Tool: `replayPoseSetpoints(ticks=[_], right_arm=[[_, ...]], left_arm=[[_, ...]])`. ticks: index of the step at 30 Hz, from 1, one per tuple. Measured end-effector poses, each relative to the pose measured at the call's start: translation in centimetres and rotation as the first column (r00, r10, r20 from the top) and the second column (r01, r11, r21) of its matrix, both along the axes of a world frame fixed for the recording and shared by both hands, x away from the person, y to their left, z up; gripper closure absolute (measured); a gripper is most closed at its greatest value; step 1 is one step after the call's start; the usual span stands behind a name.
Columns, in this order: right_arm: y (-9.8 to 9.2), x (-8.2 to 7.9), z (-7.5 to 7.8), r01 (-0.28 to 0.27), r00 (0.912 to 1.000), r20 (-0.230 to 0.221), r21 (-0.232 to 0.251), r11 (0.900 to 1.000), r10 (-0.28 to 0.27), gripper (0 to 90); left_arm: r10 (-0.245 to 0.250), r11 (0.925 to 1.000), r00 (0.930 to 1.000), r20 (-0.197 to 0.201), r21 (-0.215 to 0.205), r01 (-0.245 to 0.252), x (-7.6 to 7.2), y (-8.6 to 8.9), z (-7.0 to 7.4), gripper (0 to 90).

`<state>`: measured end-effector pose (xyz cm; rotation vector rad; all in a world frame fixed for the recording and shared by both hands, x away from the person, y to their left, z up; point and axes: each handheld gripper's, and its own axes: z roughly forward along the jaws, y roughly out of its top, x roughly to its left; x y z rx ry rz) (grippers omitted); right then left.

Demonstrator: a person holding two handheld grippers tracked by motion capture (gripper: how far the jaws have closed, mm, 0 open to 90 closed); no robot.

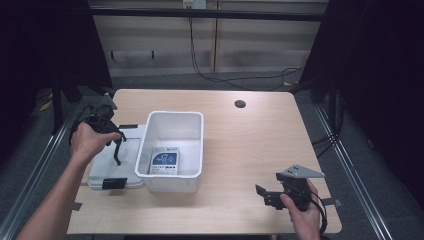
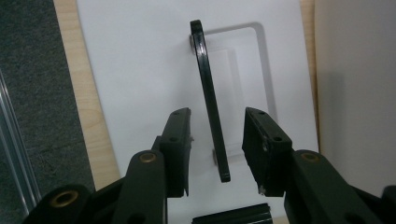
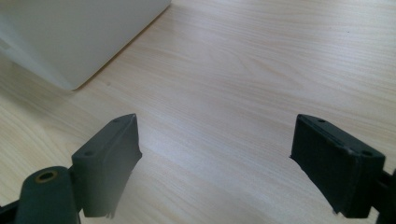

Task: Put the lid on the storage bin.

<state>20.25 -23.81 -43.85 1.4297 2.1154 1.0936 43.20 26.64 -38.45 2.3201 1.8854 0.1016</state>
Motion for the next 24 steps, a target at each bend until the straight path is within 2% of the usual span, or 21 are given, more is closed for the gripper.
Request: replayPoseSetpoints(ticks=[2,5,8,10,12,14,16,18,20,23,24], right_arm=[[0.0,0.0,0.0,0.001,1.0000,0.001,0.001,1.000,-0.001,14.9],[0.0,0.0,0.0,0.001,1.0000,0.000,-0.002,1.000,-0.001,15.1],[0.1,0.0,0.0,-0.005,1.0000,0.001,-0.004,1.000,0.005,15.2],[0.1,0.0,0.0,-0.007,1.0000,-0.002,-0.005,1.000,0.007,15.2],[0.2,0.0,0.0,-0.007,1.0000,-0.004,-0.007,1.000,0.007,15.2],[0.2,0.0,0.0,-0.008,1.0000,-0.004,-0.008,1.000,0.008,15.2],[0.2,0.0,0.0,-0.009,1.0000,0.000,-0.010,1.000,0.009,15.2],[0.2,0.0,0.0,-0.009,1.0000,0.000,-0.010,1.000,0.009,15.2],[0.2,0.0,0.0,-0.010,1.0000,0.000,-0.010,1.000,0.010,15.2],[0.2,0.0,0.0,-0.009,1.0000,-0.004,-0.011,1.000,0.009,15.2],[0.2,0.0,0.0,-0.010,0.9999,-0.004,-0.011,1.000,0.010,15.2]], left_arm=[[0.026,0.9996,0.9997,0.003,0.011,-0.026,0.2,-0.2,-0.1,63.4],[0.051,0.9986,0.9984,-0.025,0.017,-0.050,0.5,-0.4,-0.6,65.7],[0.067,0.9972,0.9972,-0.034,0.034,-0.066,0.7,-0.4,-1.0,67.7],[0.063,0.9973,0.9971,-0.043,0.040,-0.061,0.8,-0.3,-1.1,68.2],[0.072,0.9970,0.9968,-0.035,0.030,-0.071,0.9,-0.3,-1.3,68.9],[0.065,0.9972,0.9966,-0.051,0.040,-0.063,1.1,-0.4,-1.7,69.7],[0.070,0.9974,0.9959,-0.057,0.019,-0.069,1.2,-0.4,-2.0,70.2],[0.067,0.9972,0.9956,-0.065,0.037,-0.065,1.3,-0.5,-2.3,72.2],[0.072,0.9969,0.9950,-0.070,0.037,-0.069,1.4,-0.6,-2.5,73.8],[0.105,0.9937,0.9923,-0.065,0.044,-0.103,1.5,-0.6,-2.7,76.6],[0.110,0.9933,0.9908,-0.080,0.044,-0.106,1.6,-0.5,-2.7,79.2]])
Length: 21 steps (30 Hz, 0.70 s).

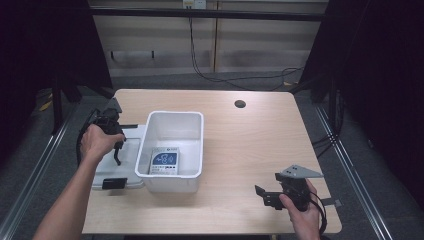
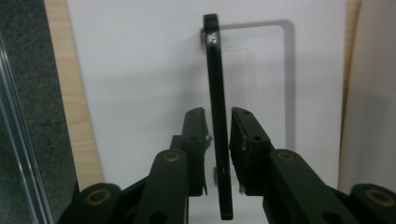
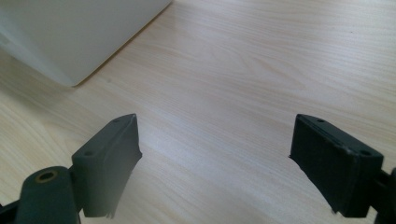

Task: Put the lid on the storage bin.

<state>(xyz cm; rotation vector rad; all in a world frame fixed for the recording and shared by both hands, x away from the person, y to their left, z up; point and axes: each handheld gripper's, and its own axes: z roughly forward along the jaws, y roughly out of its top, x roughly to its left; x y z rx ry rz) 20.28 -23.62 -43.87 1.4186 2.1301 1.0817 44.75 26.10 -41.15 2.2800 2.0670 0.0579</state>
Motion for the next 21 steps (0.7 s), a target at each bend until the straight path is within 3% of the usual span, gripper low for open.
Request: replayPoseSetpoints(ticks=[10,12,15,21], right_arm=[[0.05,0.03,-0.03,-0.003,1.0000,-0.002,-0.006,1.000,0.003,15.3],[0.07,0.03,-0.04,-0.004,1.0000,-0.003,-0.007,1.000,0.004,15.3],[0.04,0.03,-0.04,0.001,1.0000,-0.005,-0.007,1.000,-0.001,15.3],[0.05,0.03,-0.05,0.002,1.0000,-0.007,-0.008,1.000,-0.002,15.3]], left_arm=[[0.025,0.9995,0.9995,-0.019,-0.017,-0.025,0.16,0.24,-0.06,84.2],[0.040,0.9991,0.9992,-0.004,-0.017,-0.040,0.10,0.27,-0.16,84.7],[0.032,0.9991,0.9992,-0.023,-0.026,-0.033,0.06,0.49,0.02,84.8],[0.032,0.9983,0.9993,-0.018,-0.048,-0.033,-0.09,0.74,0.60,84.8]])
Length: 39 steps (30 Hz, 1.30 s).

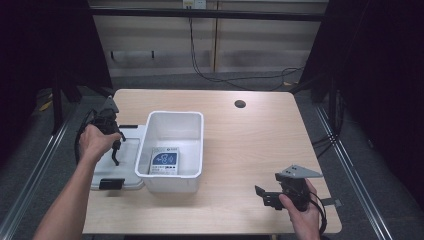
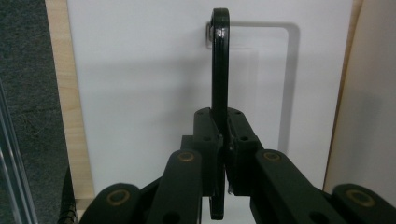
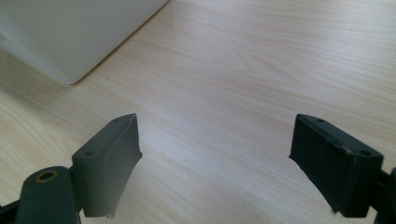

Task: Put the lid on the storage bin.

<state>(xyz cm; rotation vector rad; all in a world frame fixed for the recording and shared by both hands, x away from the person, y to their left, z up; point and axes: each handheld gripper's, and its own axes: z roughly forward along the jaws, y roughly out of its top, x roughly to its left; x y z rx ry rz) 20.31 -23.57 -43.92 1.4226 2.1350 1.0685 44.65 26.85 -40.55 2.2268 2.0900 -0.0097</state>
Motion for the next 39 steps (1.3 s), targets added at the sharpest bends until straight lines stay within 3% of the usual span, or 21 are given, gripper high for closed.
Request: replayPoseSetpoints(ticks=[11,12,39], right_arm=[[0.0,0.0,0.0,-0.002,1.0000,0.001,-0.001,1.000,0.002,15.3],[0.0,0.0,0.0,-0.001,1.0000,0.000,0.000,1.000,0.001,15.3],[-0.1,0.0,0.0,0.003,1.0000,-0.001,0.002,1.000,-0.003,15.2]], left_arm=[[-0.021,0.9998,0.9997,0.009,-0.002,0.021,-0.4,0.4,1.6,84.9],[-0.004,1.0000,0.9998,0.019,-0.005,0.004,-0.4,0.3,1.7,84.9],[-0.022,0.9996,0.9990,0.040,-0.018,0.022,-1.5,2.0,4.8,84.9]])
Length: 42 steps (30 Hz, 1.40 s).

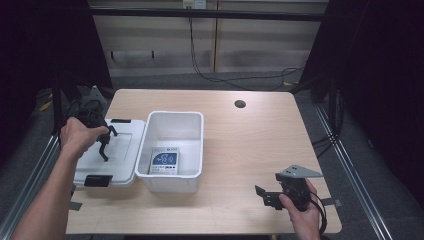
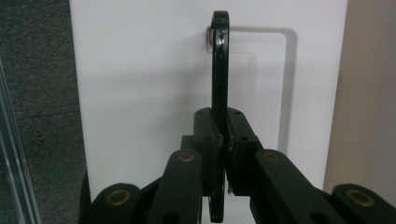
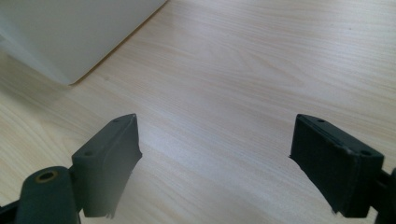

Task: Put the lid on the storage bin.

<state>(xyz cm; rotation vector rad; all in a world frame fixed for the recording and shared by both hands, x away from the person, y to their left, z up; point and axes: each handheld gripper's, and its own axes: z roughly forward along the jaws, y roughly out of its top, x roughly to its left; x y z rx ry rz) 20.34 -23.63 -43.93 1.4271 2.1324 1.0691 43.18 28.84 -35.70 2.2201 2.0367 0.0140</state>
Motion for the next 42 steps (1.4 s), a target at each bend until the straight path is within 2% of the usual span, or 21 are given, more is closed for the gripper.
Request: replayPoseSetpoints(ticks=[10,25,29,35,42], right_arm=[[0.0,0.0,0.0,0.003,1.0000,0.000,0.001,1.000,-0.003,15.1],[0.0,0.0,0.0,-0.001,1.0000,-0.004,0.001,1.000,0.001,15.1],[-0.1,0.0,0.0,0.001,1.0000,-0.004,0.000,1.000,-0.001,15.1],[0.0,0.0,0.0,0.001,1.0000,-0.004,0.000,1.000,-0.001,15.1],[0.0,0.1,-0.1,0.004,1.0000,-0.005,0.000,1.000,-0.004,15.0]], left_arm=[[-0.003,0.9998,0.9999,-0.015,0.020,0.004,-0.4,0.1,1.4,85.0],[-0.025,0.9997,0.9996,-0.016,0.000,0.025,-0.9,0.6,3.1,85.0],[-0.023,0.9997,0.9997,-0.009,-0.012,0.023,-1.1,0.9,3.8,85.0],[-0.013,0.9995,0.9997,0.022,-0.029,0.013,-1.3,1.4,5.3,84.9],[-0.023,0.9993,0.9992,0.032,-0.029,0.024,-1.4,1.3,6.3,84.8]])
